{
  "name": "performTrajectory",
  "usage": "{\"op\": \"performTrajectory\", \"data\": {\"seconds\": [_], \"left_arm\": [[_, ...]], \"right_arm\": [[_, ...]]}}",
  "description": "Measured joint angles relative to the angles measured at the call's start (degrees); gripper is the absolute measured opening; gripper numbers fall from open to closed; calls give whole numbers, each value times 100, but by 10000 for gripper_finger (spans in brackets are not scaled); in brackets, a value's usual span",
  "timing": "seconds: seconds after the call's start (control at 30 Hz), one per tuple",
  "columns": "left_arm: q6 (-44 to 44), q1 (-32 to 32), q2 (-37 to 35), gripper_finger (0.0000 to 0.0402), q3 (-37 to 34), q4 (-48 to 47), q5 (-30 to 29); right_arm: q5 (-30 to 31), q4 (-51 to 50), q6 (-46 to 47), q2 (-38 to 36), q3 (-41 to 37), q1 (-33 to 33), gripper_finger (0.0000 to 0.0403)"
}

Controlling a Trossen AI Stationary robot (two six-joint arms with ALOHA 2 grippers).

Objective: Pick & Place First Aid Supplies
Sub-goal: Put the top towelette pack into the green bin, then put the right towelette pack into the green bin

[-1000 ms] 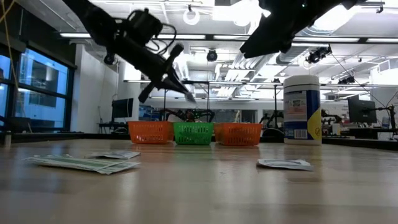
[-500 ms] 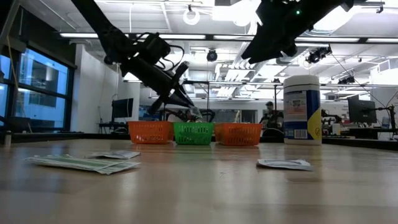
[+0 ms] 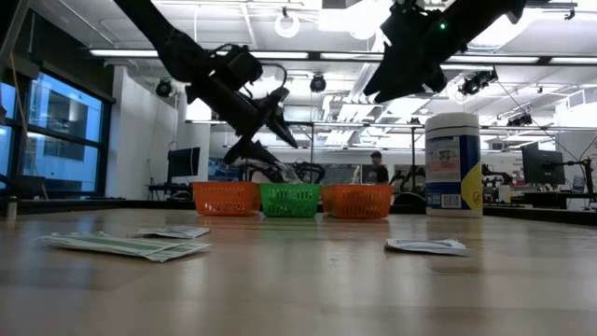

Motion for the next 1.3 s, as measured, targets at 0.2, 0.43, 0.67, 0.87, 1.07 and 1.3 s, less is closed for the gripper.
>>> {"op": "performTrajectory", "data": {"seconds": [0.2, 0.43, 0.67, 0.87, 1.07, 1.3], "left_arm": [[748, 0, -123, 261, 543, -911, -630], [731, -80, -119, 262, 841, -1525, -553], [517, -629, -187, 243, 857, -1776, -428], [239, -1425, -424, 211, 856, -1971, -872], [-65, -2415, -756, 204, 855, -2545, -1805], [-419, -3650, -1123, 204, 853, -3591, -3027]], "right_arm": [[-148, -211, -15, 0, 0, -183, 211], [-935, -666, -366, 0, 0, -412, 211], [-1957, -918, -631, 0, 0, -653, 211], [-2527, -963, -838, 0, 0, -641, 211], [-3123, -1185, -929, 0, 0, -460, 211], [-2815, -1216, -679, 23, 0, 325, 211]]}}
